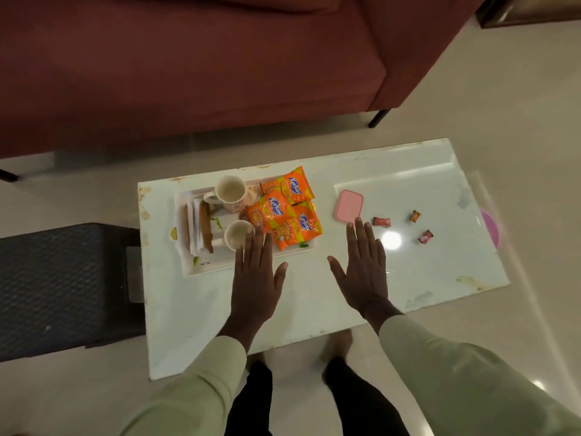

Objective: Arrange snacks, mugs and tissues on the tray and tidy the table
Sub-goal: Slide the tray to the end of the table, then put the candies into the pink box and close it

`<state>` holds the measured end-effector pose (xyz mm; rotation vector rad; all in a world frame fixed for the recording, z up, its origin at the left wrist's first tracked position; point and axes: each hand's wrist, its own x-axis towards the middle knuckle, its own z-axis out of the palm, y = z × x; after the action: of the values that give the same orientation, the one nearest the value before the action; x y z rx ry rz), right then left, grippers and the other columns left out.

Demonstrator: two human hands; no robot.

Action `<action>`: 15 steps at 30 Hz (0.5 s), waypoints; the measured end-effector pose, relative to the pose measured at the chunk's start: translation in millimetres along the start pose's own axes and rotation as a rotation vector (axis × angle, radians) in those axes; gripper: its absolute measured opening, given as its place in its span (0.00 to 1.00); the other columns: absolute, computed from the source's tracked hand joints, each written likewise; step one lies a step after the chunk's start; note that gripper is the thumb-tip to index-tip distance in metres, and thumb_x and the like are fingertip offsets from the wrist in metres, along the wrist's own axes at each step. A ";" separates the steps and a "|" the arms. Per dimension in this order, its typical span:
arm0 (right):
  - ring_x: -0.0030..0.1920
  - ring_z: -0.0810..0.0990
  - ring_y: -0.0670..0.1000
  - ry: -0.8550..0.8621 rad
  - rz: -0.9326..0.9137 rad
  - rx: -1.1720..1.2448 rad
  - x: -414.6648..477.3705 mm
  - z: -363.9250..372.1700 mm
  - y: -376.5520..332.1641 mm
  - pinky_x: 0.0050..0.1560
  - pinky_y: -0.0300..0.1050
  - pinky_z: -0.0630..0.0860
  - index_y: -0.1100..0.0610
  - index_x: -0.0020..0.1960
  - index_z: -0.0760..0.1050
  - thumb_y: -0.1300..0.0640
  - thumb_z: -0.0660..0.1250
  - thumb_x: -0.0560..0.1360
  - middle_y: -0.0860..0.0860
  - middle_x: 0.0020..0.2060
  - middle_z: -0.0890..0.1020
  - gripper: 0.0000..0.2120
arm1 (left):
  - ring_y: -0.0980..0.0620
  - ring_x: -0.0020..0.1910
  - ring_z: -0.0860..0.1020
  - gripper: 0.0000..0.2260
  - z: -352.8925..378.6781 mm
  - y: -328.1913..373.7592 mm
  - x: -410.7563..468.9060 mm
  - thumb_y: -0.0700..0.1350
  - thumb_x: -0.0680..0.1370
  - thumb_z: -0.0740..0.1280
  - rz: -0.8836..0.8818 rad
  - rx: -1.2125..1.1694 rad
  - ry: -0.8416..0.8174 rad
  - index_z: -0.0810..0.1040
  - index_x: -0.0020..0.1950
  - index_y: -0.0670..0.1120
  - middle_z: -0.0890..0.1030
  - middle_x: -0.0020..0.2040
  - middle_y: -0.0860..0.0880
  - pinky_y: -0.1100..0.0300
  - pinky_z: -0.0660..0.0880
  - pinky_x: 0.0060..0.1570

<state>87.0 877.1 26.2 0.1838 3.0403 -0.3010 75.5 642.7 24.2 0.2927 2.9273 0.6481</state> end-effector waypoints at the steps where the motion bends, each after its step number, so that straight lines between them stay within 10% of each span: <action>1: 0.80 0.42 0.51 0.000 0.008 0.000 -3.2 -3.8 5.8 0.77 0.52 0.44 0.52 0.80 0.43 0.38 0.53 0.79 0.49 0.80 0.44 0.37 | 0.47 0.80 0.46 0.30 2.3 7.2 0.6 0.57 0.83 0.51 0.005 -0.001 -0.013 0.45 0.81 0.48 0.47 0.82 0.46 0.45 0.55 0.76; 15: 0.80 0.44 0.51 -0.129 -0.059 0.080 -0.6 -12.1 163.5 0.78 0.55 0.52 0.53 0.80 0.43 0.40 0.55 0.79 0.50 0.80 0.47 0.37 | 0.51 0.80 0.42 0.35 109.9 128.9 0.0 0.62 0.80 0.54 0.041 -0.049 -0.232 0.45 0.81 0.48 0.44 0.82 0.50 0.48 0.52 0.77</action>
<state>107.5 1038.7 7.0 0.0760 2.9120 -0.4220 114.4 801.7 -19.4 0.3948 2.6873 0.6434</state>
